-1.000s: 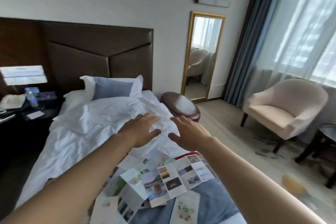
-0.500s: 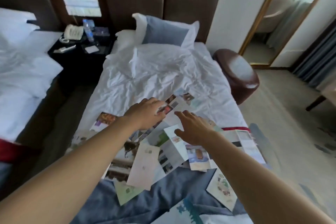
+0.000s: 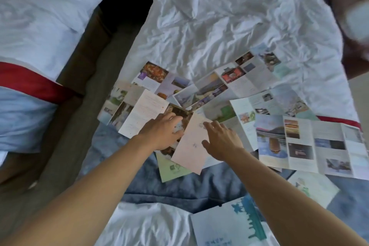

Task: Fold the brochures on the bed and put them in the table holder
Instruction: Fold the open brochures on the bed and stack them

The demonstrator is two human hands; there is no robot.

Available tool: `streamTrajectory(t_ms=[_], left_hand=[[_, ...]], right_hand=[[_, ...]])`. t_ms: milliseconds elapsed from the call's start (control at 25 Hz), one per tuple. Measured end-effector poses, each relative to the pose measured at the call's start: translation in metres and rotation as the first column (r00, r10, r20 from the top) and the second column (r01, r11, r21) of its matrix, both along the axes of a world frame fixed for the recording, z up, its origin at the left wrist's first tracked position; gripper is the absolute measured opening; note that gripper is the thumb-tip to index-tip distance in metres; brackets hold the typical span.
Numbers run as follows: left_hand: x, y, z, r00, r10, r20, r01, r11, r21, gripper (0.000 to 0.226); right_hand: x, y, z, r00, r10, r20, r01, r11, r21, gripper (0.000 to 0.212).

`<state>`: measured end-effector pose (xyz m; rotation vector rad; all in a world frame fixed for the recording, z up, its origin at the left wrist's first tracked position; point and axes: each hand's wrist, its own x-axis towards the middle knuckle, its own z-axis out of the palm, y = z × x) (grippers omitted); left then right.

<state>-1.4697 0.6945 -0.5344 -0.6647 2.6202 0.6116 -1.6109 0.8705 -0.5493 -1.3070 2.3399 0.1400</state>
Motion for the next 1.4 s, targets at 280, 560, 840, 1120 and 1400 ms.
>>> streamTrajectory(t_ms=[280,560,840,1120,1400], left_hand=[[0.000,-0.018,-0.104,0.998,-0.059,-0.007,0.060,0.996,0.069,0.064],[-0.004,-0.001,-0.152,0.997,-0.023,0.071,0.010,0.985,0.175,0.079],[0.002,-0.015,-0.144,0.991,0.133,0.027,-0.135,0.950,0.280,0.088],[-0.014,-0.023,-0.115,0.944,0.315,-0.094,-0.291,0.934,0.207,0.084],[-0.015,-0.023,-0.105,0.954,0.290,-0.081,-0.269,0.943,0.197,0.086]], right_hand=[[0.017,-0.019,-0.084,0.958,-0.288,-0.013,0.288,0.953,0.093,0.065],[0.036,-0.032,-0.126,0.648,-0.725,0.234,0.755,0.650,-0.079,0.089],[0.033,-0.048,-0.113,0.089,-0.811,0.578,0.993,0.120,0.016,0.030],[0.021,-0.050,-0.087,-0.015,-0.777,0.629,1.000,-0.011,0.010,0.024],[0.017,-0.055,-0.076,-0.163,-0.727,0.667,0.984,-0.170,0.055,0.034]])
